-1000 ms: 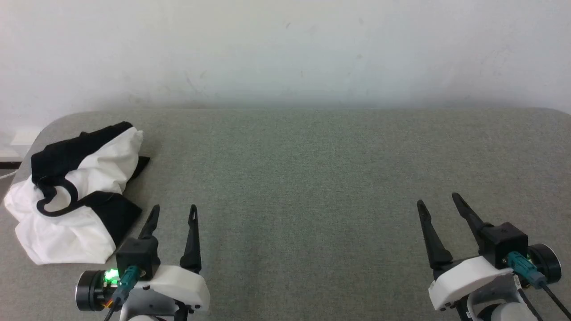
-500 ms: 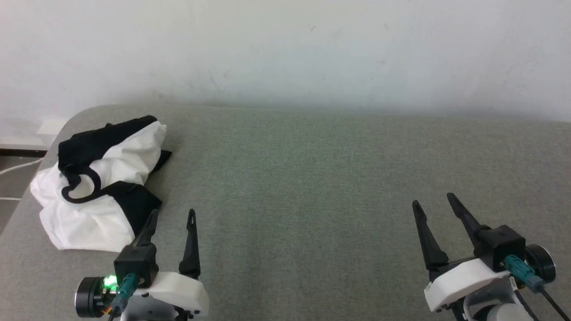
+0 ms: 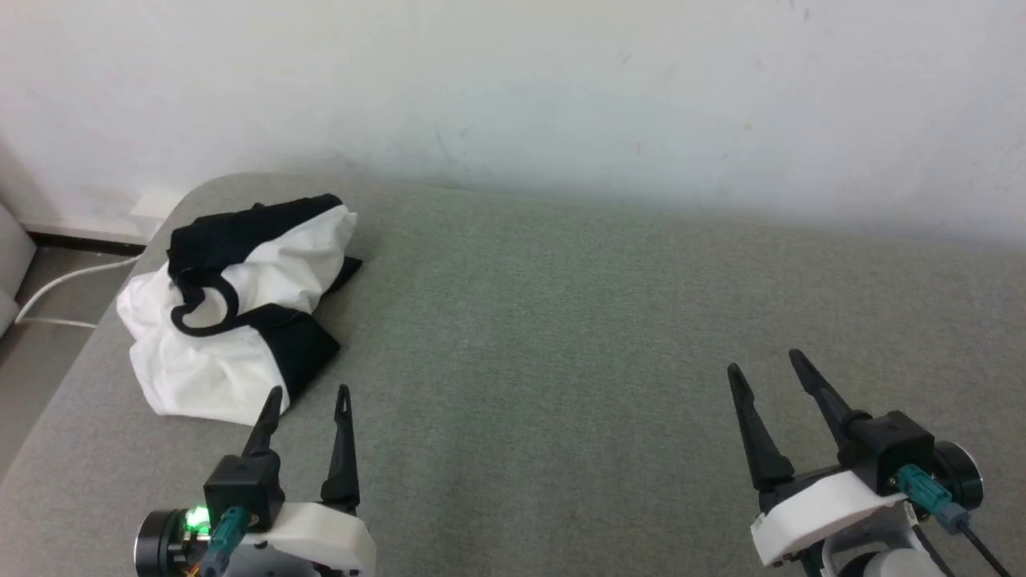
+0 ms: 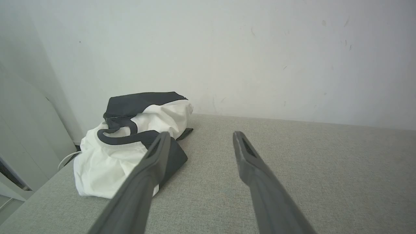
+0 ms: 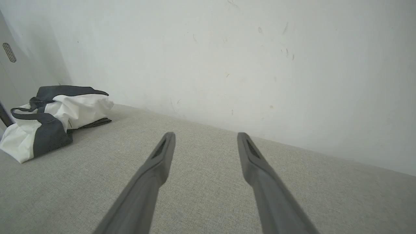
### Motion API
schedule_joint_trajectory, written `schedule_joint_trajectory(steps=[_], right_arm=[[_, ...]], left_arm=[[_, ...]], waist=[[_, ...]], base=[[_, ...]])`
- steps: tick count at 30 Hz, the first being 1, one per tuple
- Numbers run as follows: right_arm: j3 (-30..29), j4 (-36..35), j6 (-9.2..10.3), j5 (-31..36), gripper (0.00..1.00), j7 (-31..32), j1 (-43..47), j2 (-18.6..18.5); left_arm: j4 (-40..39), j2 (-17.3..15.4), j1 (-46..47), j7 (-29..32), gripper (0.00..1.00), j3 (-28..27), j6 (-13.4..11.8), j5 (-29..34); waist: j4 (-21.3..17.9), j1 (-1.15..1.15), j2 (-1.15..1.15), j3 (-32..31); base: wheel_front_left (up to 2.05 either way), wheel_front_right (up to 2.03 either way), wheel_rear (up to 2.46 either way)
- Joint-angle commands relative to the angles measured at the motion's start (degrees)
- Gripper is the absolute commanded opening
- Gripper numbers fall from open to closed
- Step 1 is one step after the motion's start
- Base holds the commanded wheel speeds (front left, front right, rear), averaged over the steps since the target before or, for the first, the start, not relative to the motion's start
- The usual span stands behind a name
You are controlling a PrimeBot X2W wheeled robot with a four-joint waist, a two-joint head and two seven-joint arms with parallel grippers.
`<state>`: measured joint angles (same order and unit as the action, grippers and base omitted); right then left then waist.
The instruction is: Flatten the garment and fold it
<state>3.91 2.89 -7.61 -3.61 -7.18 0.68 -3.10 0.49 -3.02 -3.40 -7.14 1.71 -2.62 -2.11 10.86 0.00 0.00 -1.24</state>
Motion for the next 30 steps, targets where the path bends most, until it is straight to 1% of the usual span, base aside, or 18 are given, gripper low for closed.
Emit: schedule_joint_trajectory(steps=[1, 15, 30], right_arm=[[0.4, 0.4, 0.06, -0.4, 1.0, -0.7, 0.3, 0.1], [1.5, 1.3, 0.07, -1.6, 1.0, -2.2, 0.7, 0.1], [2.3, 2.3, 0.09, -2.0, 1.0, -4.0, 0.6, 0.2]], left_arm=[[-0.2, 0.1, -0.8, -0.7, 1.0, 0.1, -0.3, -0.4], [-0.3, 0.1, -1.9, -2.2, 1.0, 0.1, -0.3, -0.3], [-0.4, 0.1, -2.7, -4.0, 1.0, 0.6, -1.0, -0.7]], waist=[[1.3, 0.0, 0.0, -0.3], [6.1, 0.0, 0.0, -1.0], [11.3, 0.0, 0.0, -1.2]], base=[[0.0, 0.0, 0.0], [0.0, 0.0, 0.0], [0.0, 0.0, 0.0]])
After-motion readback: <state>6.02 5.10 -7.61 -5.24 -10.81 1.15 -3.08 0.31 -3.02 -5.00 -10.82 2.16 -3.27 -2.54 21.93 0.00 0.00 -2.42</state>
